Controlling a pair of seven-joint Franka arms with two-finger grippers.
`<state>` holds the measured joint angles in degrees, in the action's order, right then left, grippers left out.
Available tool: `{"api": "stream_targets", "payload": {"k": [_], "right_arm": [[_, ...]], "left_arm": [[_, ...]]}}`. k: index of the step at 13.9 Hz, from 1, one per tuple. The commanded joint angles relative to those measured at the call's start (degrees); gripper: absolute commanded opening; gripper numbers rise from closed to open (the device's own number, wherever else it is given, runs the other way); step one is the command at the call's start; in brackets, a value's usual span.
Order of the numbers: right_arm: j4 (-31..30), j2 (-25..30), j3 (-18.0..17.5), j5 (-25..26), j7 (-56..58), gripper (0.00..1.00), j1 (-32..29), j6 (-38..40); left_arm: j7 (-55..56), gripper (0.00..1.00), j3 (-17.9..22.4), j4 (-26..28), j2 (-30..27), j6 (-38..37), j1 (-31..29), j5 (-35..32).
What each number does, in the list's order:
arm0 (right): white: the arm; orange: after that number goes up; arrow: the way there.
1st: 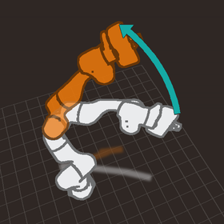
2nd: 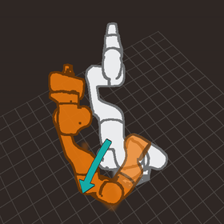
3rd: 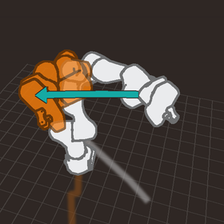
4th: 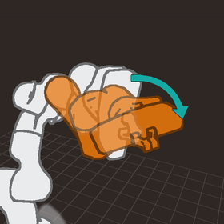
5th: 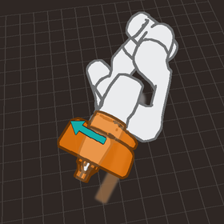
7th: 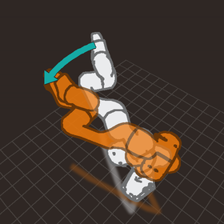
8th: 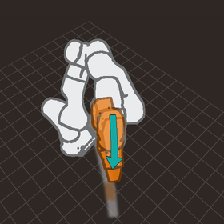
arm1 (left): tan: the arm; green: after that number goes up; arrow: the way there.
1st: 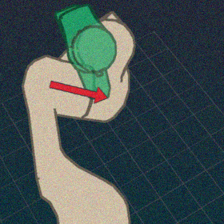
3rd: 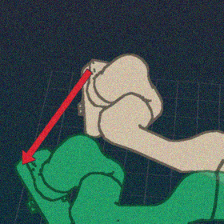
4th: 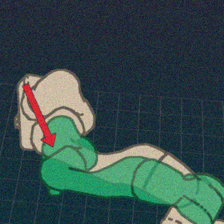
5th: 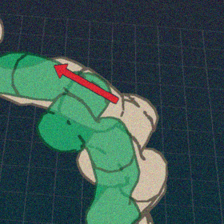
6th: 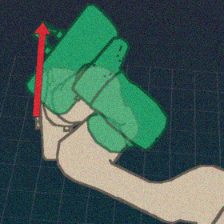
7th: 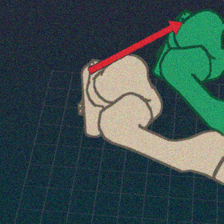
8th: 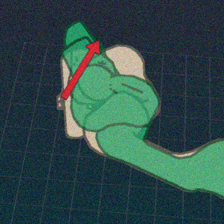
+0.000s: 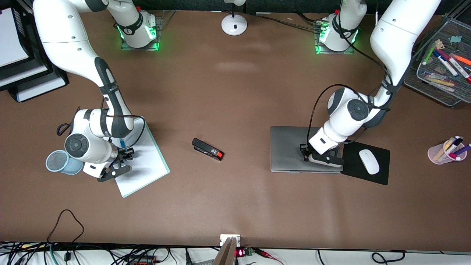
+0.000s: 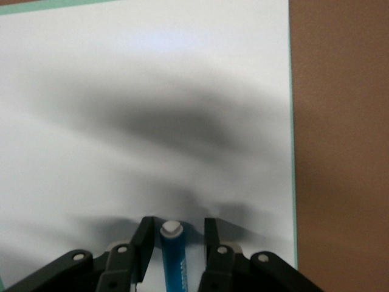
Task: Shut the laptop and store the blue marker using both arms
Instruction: 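Grasp the blue marker with the right gripper while the left gripper pushes the lid down, then press the laptop lid shut with the left gripper while the right gripper lifts the marker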
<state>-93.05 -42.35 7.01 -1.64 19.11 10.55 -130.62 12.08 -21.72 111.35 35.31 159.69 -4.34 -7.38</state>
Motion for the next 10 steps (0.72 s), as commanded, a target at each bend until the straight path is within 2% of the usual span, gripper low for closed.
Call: {"api": "stream_targets", "payload": {"k": [1, 9, 10], "right_arm": [[0.06, 0.07, -0.16, -1.09, 1.01, 0.41, 0.09, -0.25], [-0.29, 0.51, -0.16, -1.26, 1.28, 0.4, 0.17, 0.45], [-0.29, 0.51, -0.16, -1.26, 1.36, 0.37, 0.09, 0.46]], "left_arm": [[-0.22, 0.0, 0.54, -2.8, 2.74, 0.62, 0.48, -2.02], [-0.22, 0.0, 0.81, -3.86, 5.11, 0.8, 0.57, -2.81], [-0.22, 0.0, 0.72, -3.86, 5.29, 1.23, 0.57, -2.81]]}}
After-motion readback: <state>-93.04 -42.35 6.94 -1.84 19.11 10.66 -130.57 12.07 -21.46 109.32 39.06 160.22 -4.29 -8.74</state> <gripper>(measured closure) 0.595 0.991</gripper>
